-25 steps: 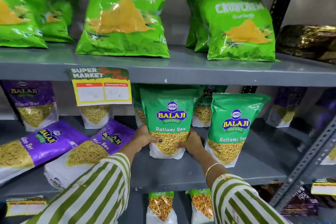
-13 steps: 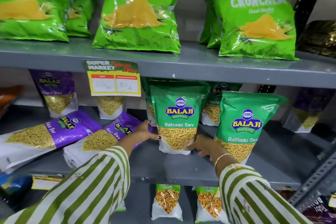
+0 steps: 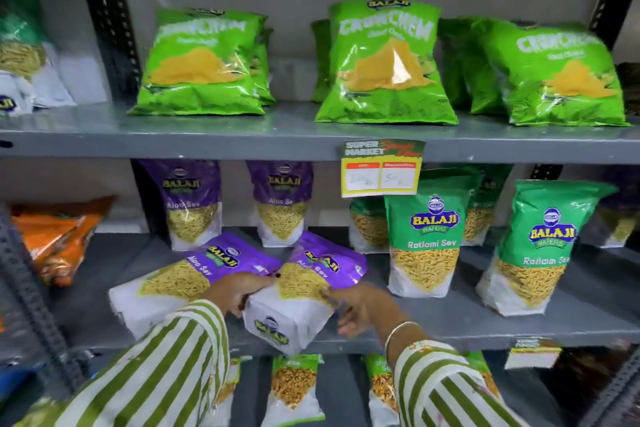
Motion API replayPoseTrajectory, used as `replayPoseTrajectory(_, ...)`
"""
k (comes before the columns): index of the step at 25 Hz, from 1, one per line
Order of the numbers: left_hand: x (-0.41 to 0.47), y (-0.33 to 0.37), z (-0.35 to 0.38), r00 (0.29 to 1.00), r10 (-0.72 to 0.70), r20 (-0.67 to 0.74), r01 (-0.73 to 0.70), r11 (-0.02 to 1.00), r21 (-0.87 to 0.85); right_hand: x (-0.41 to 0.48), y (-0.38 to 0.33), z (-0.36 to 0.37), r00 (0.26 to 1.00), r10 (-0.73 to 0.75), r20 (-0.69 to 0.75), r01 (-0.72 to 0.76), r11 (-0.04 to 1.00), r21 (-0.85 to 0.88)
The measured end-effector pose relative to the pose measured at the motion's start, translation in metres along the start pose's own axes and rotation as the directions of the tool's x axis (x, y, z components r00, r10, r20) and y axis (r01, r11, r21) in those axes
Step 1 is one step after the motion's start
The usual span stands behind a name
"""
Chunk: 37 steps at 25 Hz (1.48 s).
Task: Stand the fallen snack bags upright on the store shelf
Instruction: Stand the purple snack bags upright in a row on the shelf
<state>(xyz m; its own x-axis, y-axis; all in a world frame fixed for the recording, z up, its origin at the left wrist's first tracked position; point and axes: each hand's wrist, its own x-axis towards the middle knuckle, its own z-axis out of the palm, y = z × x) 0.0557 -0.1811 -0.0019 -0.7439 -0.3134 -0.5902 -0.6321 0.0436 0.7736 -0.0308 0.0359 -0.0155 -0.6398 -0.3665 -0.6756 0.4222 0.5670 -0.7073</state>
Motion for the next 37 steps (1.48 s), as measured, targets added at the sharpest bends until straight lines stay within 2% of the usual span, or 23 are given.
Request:
replayPoseTrajectory(2,-0.004,-0.006,0.002,0.997,-0.007,0.071,0.012,0.997,-0.082,-0.003,0.001,0.036,0.999,-0.026,0.02,0.02,0.967,0.255)
replayPoseTrajectory(3,-0.008,-0.006,0.003,0.997,0.008,0.079,-0.003,0.998,-0.067,-0.004,0.001,0.048,0.999,-0.042,0.006,0.037,0.941,0.337)
replayPoseTrajectory(6,-0.017,-0.01,0.002,0.985,0.012,0.174,0.001,0.997,-0.075,-0.015,0.004,0.061,0.992,-0.074,-0.103,0.11,0.909,0.402)
replayPoseTrajectory(9,-0.026,-0.015,0.0,0.984,0.072,0.162,-0.075,0.997,0.012,-0.036,0.006,0.058,0.981,-0.123,-0.149,0.17,0.917,0.361)
replayPoseTrajectory(12,-0.034,-0.021,0.001,0.974,0.179,0.141,-0.179,0.984,-0.017,-0.062,0.004,0.052,0.954,-0.227,-0.194,0.276,0.921,0.275)
replayPoseTrajectory(16,-0.041,-0.012,0.004,0.953,0.301,0.042,-0.3,0.953,-0.028,-0.096,-0.012,0.05,0.853,-0.439,-0.282,0.485,0.866,0.122)
replayPoseTrajectory(18,-0.041,-0.009,0.006,0.943,0.333,-0.019,-0.333,0.943,-0.011,-0.107,-0.016,0.05,0.82,-0.485,-0.304,0.533,0.841,0.097)
replayPoseTrajectory(23,-0.042,-0.008,0.017,0.902,0.411,-0.133,-0.41,0.911,0.037,-0.093,-0.016,0.036,0.804,-0.5,-0.321,0.536,0.843,0.031)
replayPoseTrajectory(28,-0.032,0.002,0.034,0.847,0.468,-0.252,-0.464,0.882,0.078,-0.069,-0.027,0.017,0.754,-0.561,-0.343,0.548,0.824,-0.142)
replayPoseTrajectory(32,-0.034,-0.017,0.04,0.813,0.481,-0.327,-0.485,0.871,0.074,-0.073,-0.02,0.025,0.709,-0.591,-0.384,0.548,0.805,-0.227)
replayPoseTrajectory(34,0.045,-0.004,0.084,0.827,0.415,-0.38,-0.416,0.905,0.082,0.025,-0.013,-0.021,0.777,-0.537,-0.328,0.493,0.844,-0.212)
replayPoseTrajectory(37,0.038,0.002,0.076,0.816,0.405,-0.412,-0.398,0.911,0.108,0.025,-0.02,-0.02,0.769,-0.534,-0.351,0.444,0.842,-0.306)
